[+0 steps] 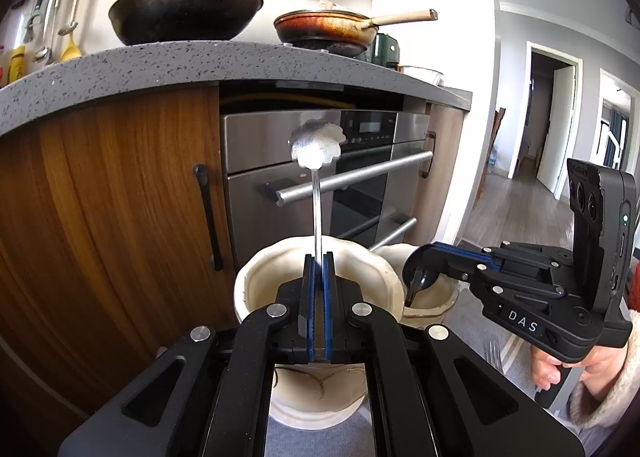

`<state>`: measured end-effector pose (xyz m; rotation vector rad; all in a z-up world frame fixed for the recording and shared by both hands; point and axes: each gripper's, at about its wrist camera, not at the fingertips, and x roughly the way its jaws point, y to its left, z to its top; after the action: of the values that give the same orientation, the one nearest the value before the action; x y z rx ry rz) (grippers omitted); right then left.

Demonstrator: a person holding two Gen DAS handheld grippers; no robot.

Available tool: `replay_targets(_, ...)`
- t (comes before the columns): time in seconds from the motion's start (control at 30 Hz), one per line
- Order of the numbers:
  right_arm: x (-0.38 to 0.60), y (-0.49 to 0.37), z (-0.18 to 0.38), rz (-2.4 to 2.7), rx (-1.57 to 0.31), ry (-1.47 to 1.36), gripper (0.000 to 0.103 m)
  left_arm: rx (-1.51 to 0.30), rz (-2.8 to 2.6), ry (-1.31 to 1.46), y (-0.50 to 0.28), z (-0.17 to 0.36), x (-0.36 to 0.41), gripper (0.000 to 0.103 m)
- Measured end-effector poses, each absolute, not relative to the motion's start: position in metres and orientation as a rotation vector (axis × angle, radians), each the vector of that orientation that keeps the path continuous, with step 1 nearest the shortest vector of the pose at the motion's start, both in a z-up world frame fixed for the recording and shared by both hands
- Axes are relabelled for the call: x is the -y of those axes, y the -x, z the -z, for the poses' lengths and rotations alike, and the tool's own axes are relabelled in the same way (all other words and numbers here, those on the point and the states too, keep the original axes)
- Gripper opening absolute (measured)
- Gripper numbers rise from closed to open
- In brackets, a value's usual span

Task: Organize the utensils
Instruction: 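Open the left tool over the larger cup while the right tool releases into the smaller cup, then grasp a wooden chopstick with the left tool while the right tool returns to the pile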

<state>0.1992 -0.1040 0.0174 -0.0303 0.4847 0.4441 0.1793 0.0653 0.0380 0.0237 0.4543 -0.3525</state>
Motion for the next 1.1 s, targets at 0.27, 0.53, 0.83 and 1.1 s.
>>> replay_targets(0.27, 0.105, -0.201, -0.017, -0.439, -0.489, 0.030, 0.005, -0.455, 0.340, -0.010, -0.178, -0.038, -0.069, 0.016)
replay_targets(0.53, 0.108, -0.198, -0.022, -0.442, -0.468, 0.007, 0.033, -0.452, 0.334, 0.007, -0.175, -0.040, -0.074, 0.025)
replay_targets(0.83, 0.131, -0.177, -0.040, -0.399, -0.467, -0.071, 0.071, -0.400, 0.257, 0.016, -0.149, -0.051, -0.079, 0.070)
replay_targets(1.1, 0.159, -0.127, -0.067, -0.346, -0.544, -0.122, 0.094, -0.420, 0.224, 0.050, -0.098, -0.066, -0.069, 0.091)
